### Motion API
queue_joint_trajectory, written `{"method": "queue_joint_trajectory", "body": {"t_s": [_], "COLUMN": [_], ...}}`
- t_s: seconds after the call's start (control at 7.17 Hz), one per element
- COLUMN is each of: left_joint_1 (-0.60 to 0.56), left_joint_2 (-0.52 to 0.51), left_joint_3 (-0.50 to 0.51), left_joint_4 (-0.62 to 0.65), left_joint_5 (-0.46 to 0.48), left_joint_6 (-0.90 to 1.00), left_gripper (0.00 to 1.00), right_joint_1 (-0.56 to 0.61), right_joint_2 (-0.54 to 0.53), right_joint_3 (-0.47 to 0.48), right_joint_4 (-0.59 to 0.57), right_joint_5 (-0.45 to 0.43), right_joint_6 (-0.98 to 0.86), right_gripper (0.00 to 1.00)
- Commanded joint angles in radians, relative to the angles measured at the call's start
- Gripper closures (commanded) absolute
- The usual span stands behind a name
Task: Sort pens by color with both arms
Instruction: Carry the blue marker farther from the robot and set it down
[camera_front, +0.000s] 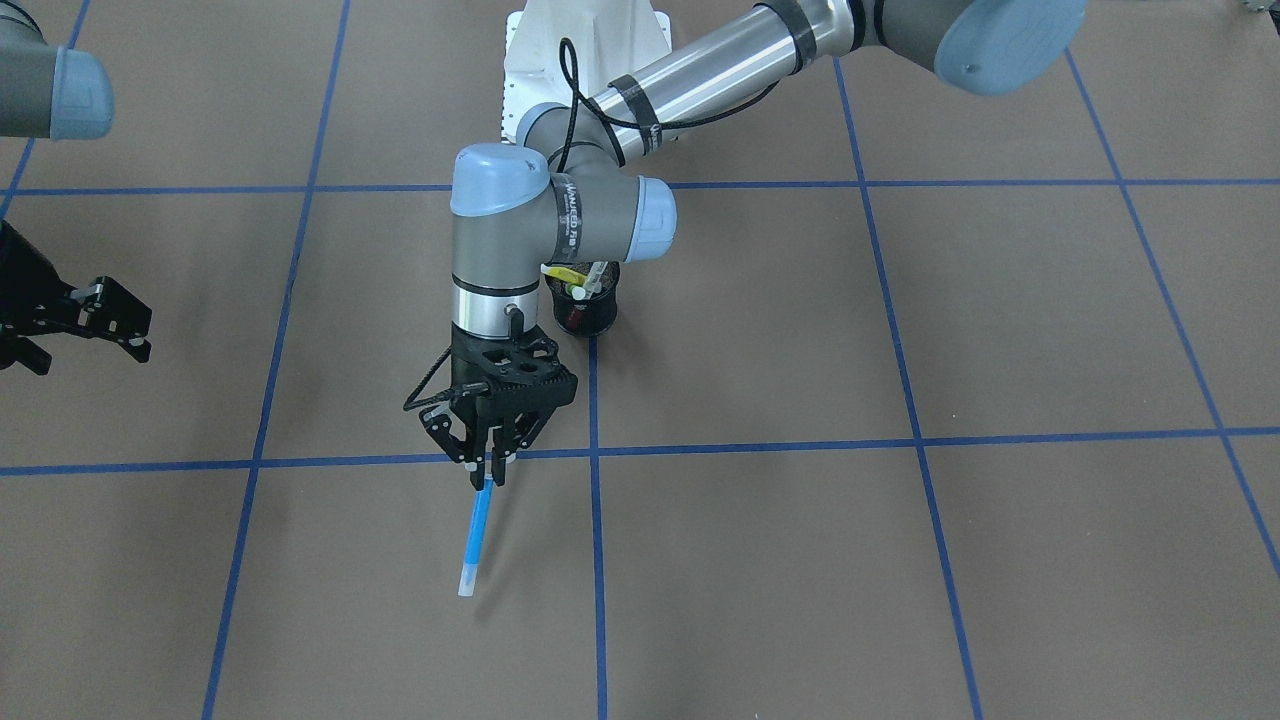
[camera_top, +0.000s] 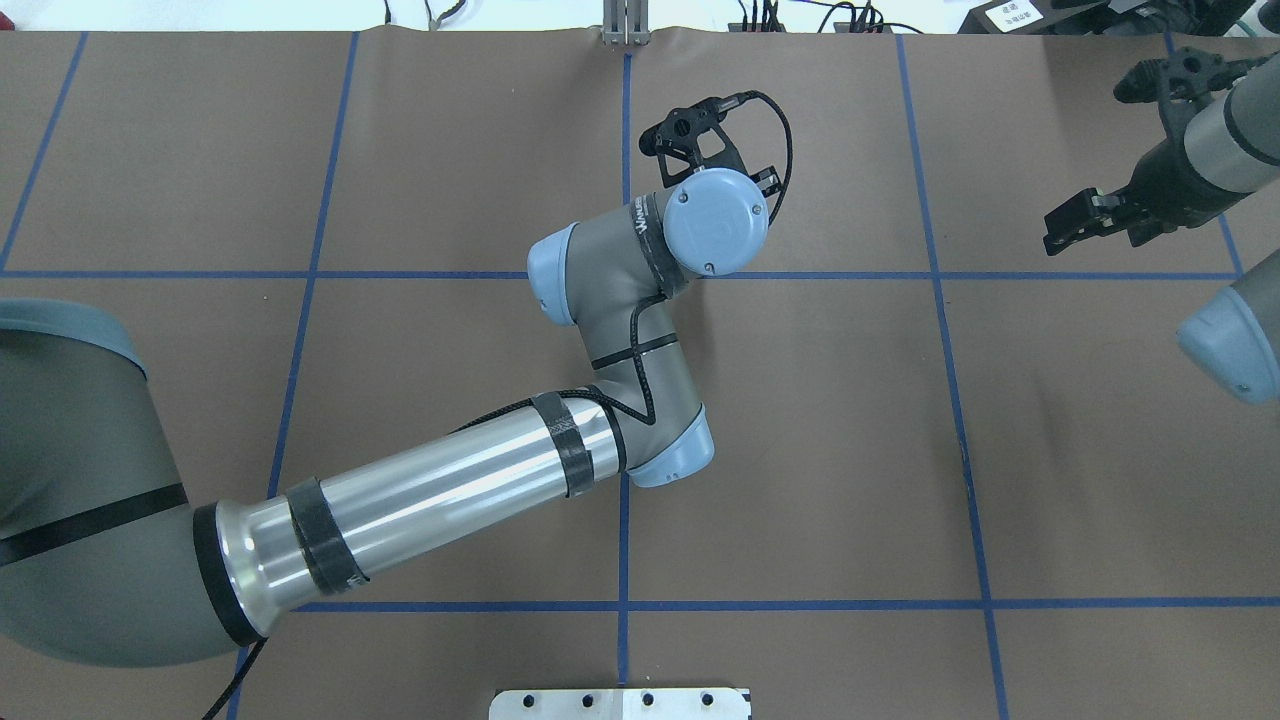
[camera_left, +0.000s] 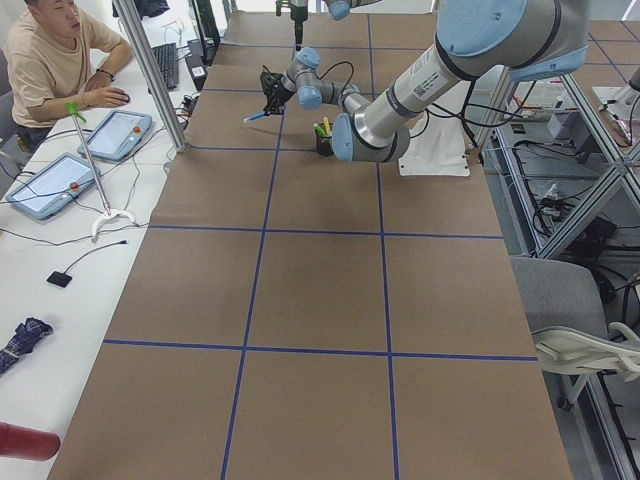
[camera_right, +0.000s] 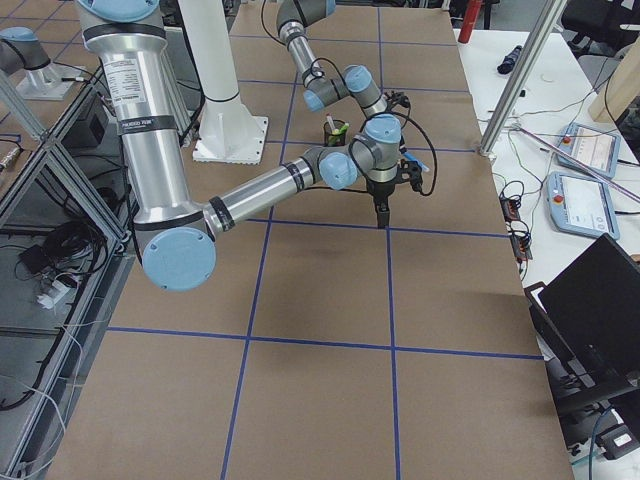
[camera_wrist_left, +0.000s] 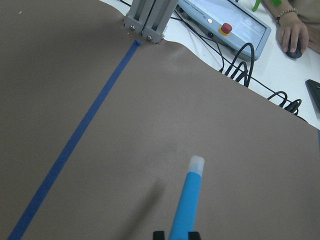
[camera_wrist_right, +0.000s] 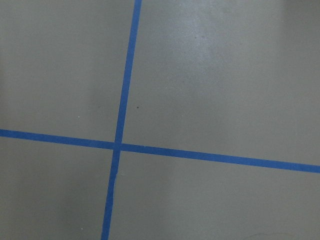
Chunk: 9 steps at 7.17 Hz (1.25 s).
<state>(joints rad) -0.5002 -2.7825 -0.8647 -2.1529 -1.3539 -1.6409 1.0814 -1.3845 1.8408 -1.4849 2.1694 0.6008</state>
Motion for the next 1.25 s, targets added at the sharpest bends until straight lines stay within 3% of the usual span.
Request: {"method": "queue_joint_trajectory", "body": {"t_s": [0.0, 0.14, 0.28, 0.84, 0.98, 1.12], "left_joint_1": [0.022, 0.025, 0.029, 0.023, 0.008, -0.018], "left_joint_2": [-0.005, -0.008, -0.008, -0.012, -0.017, -0.017], "left_joint_3": [0.016, 0.015, 0.013, -0.072, -0.106, -0.182], "left_joint_4": [-0.002, -0.002, -0.002, -0.001, 0.042, 0.223], "left_joint_5": [0.027, 0.027, 0.027, 0.009, -0.072, -0.155], "left_joint_6": [0.004, 0.022, 0.035, 0.105, 0.151, 0.209], "left_gripper": [0.71, 0.42, 0.04, 0.0, 0.0, 0.0], "right_joint_1": [0.0, 0.0, 0.0, 0.0, 0.0, 0.0], "right_joint_2": [-0.001, -0.001, -0.001, 0.001, 0.001, 0.002], "right_joint_3": [0.0, 0.0, -0.002, 0.0, 0.0, 0.0], "right_joint_4": [0.0, 0.0, 0.0, 0.0, 0.0, 0.0], "right_joint_5": [0.0, 0.0, 0.0, 0.0, 0.0, 0.001], "right_joint_6": [0.001, 0.001, 0.001, 0.002, 0.002, 0.004], "right_gripper": [0.0, 0.0, 0.0, 0.0, 0.0, 0.0]}}
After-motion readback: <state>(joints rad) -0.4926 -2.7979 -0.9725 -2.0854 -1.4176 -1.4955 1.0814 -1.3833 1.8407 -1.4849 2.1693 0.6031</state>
